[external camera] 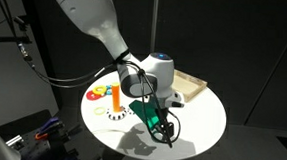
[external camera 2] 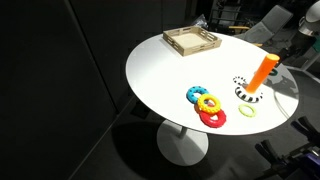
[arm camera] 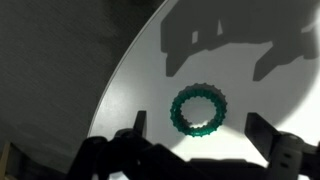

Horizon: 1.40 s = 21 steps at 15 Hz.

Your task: Put a ring on the stack tower

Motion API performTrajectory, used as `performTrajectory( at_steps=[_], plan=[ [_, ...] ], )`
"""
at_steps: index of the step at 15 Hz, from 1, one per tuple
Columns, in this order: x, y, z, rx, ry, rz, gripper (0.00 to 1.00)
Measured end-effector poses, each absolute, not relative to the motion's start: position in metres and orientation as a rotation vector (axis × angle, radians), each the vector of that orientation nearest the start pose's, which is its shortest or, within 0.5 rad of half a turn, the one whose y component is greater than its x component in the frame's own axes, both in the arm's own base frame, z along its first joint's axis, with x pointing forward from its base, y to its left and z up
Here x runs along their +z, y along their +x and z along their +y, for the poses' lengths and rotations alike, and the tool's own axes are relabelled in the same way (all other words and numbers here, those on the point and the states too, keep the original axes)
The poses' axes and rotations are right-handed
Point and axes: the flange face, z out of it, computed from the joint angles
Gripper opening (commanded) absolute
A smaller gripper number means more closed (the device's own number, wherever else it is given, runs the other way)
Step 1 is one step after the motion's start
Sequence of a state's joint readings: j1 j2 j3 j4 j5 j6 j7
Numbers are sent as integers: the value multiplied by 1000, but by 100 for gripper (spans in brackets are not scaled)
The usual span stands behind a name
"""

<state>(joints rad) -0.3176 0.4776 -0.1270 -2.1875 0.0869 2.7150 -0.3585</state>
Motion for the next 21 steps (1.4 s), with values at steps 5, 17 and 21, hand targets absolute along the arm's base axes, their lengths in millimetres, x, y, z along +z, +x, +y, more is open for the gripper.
performTrajectory(
  at_steps=[5,17,21],
  plan=[
    [150,513,-245,-68,-3169,223,100],
    [130,529,-247,-80,-3189,172,100],
    [125,531,-241,-71,-3182,158,86]
  ],
)
